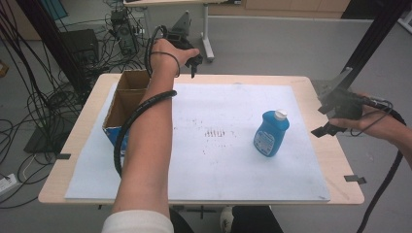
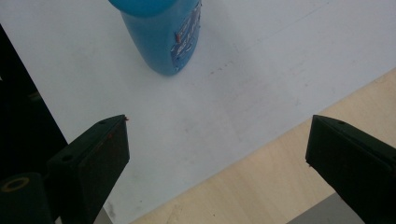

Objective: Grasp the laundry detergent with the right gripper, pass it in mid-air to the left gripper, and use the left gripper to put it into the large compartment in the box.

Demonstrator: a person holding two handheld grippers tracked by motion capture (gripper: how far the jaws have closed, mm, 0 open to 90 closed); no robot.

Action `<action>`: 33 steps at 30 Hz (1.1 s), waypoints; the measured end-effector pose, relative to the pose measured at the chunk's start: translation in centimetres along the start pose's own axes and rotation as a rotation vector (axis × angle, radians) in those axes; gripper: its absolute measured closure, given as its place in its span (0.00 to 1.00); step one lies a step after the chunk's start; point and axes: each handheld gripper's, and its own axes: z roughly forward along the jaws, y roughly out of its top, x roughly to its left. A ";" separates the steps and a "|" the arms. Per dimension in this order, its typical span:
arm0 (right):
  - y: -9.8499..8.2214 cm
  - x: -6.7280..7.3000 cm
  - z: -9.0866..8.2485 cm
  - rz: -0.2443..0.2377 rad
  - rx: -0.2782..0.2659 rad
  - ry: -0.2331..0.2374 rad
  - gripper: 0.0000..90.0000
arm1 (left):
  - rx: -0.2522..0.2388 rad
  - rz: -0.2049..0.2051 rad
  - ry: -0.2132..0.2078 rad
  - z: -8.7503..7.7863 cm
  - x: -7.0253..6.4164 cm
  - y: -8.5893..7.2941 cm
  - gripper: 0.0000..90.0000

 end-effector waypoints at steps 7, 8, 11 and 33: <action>-0.7 1.2 0.7 0.003 -0.031 0.007 0.05 | -0.002 0.002 0.000 -0.1 0.1 0.1 0.07; -0.8 1.7 1.1 0.001 -0.037 0.012 0.05 | -0.002 0.004 -0.001 -0.1 0.1 0.1 0.07; -0.9 2.1 1.5 -0.004 -0.043 0.004 0.05 | -0.006 0.006 0.000 -0.2 0.0 0.0 0.07; -2.5 5.6 7.3 0.079 -0.187 -0.010 0.04 | 0.000 0.011 0.001 0.1 0.0 -0.4 0.07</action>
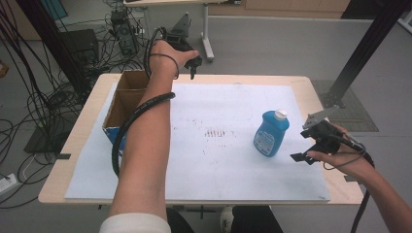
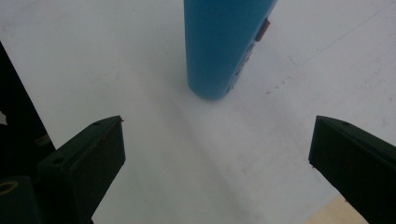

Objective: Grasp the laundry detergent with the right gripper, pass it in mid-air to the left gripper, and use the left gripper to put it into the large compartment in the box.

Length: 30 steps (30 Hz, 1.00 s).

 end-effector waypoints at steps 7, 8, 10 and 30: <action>-0.3 1.0 1.9 0.034 -0.068 -0.021 0.04 | 0.000 0.001 0.001 0.1 -0.2 0.0 0.07; -0.3 1.0 1.9 0.034 -0.068 -0.021 0.04 | 0.000 0.002 0.001 0.1 -0.2 0.0 0.07; -0.3 1.2 2.5 0.044 -0.089 -0.026 0.04 | 0.000 0.001 0.003 0.1 -0.2 0.0 0.07; 0.1 1.7 5.2 0.155 -0.282 -0.091 0.03 | 0.007 -0.002 0.011 0.6 -0.1 -0.1 0.07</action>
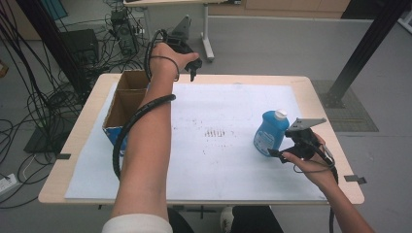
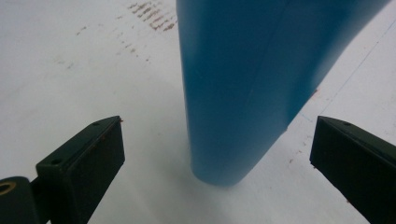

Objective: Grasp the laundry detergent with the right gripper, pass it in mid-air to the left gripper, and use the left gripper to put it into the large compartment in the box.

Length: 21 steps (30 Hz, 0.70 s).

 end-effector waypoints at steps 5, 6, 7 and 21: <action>-0.1 0.3 0.6 0.006 -0.039 -0.015 0.03 | 0.002 0.002 0.000 0.1 -0.1 0.0 0.07; -0.1 0.4 0.8 0.007 -0.046 -0.022 0.03 | 0.002 0.002 0.001 0.1 -0.1 0.1 0.07; -0.1 0.4 0.9 0.011 -0.051 -0.026 0.03 | 0.001 0.003 0.000 0.1 -0.1 0.1 0.07; 0.1 0.7 1.7 0.032 -0.118 -0.063 0.02 | -0.001 0.001 0.000 0.1 0.0 0.1 0.07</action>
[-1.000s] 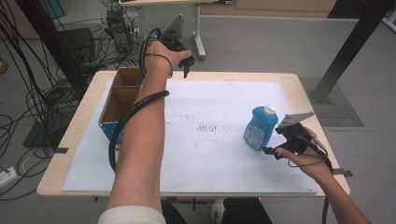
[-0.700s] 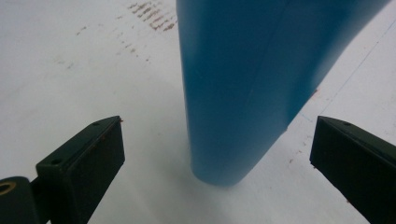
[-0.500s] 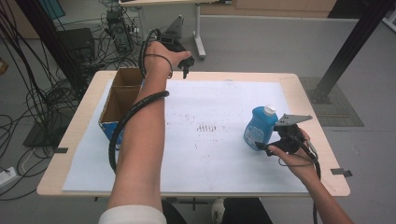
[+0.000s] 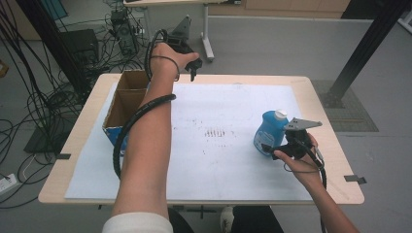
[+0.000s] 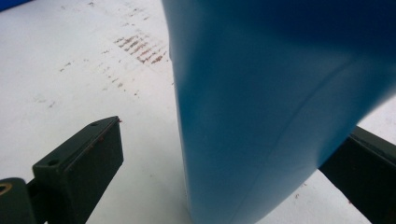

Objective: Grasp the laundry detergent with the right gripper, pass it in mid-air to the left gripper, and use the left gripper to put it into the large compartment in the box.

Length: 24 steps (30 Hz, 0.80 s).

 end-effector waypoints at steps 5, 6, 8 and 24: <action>0.0 0.0 0.1 0.006 -0.021 -0.010 0.02 | 0.002 0.000 -0.002 0.1 -0.1 0.0 0.07; 0.0 0.0 0.1 0.006 -0.025 -0.012 0.02 | 0.001 0.000 -0.001 0.0 0.0 0.1 0.07; 0.0 0.0 0.2 0.009 -0.031 -0.012 0.02 | 0.001 -0.003 -0.001 0.0 -0.1 0.1 0.07; 0.2 0.1 0.3 0.009 -0.057 -0.017 0.02 | 0.002 -0.001 0.002 0.1 -0.3 0.4 0.07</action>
